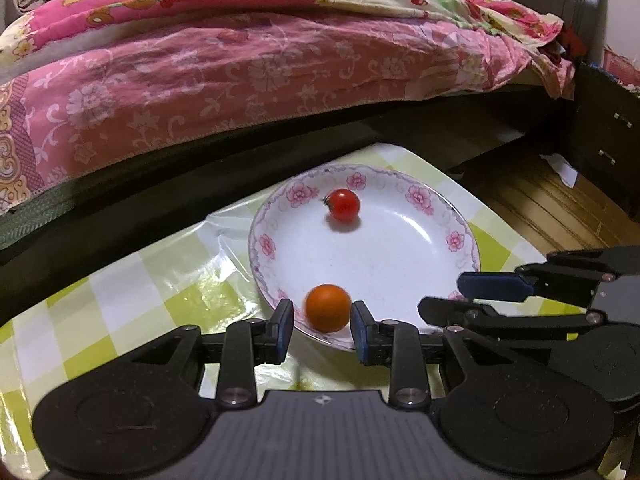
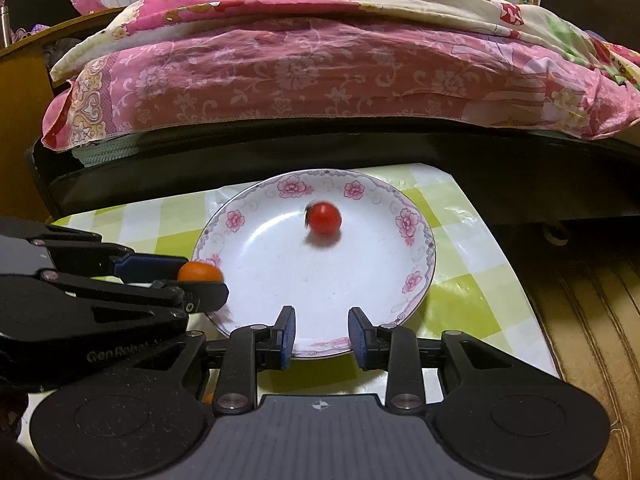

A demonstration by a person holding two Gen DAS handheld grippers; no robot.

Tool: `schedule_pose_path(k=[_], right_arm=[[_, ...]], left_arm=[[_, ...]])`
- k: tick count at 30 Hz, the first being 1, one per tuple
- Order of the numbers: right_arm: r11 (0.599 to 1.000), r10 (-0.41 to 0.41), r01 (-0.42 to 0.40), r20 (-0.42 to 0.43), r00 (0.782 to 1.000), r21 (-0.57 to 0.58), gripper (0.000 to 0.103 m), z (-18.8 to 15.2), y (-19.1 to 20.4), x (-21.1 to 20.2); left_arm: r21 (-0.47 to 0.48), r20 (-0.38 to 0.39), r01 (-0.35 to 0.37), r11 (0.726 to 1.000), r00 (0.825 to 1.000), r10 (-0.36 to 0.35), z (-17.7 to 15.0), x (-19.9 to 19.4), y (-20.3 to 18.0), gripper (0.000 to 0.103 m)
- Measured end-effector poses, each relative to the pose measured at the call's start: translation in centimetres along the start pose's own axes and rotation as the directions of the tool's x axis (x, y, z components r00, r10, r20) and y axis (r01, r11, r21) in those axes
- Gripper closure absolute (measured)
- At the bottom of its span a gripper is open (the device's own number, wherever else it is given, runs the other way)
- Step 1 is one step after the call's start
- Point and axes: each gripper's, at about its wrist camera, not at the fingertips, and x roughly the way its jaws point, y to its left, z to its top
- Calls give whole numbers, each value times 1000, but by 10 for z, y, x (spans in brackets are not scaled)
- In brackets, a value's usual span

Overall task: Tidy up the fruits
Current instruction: 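Open both tools to drop the tangerine and tomato onto the plate, then move both tools back toward the remaining fruits on the tablecloth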

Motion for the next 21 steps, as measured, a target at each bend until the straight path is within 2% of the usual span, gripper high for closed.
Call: schedule_pose_path(k=[11,21], right_arm=[[1000,12,-12,11,1000,5,71,-3,3,-15],[997,79,-79,-17,997,-13,70,-22,13,-33]], left_arm=[[-33,0,11,999,1000,-11,-5,-16,11,63],[-20,-33,54,998,998,-54,-28,-43,18,61]])
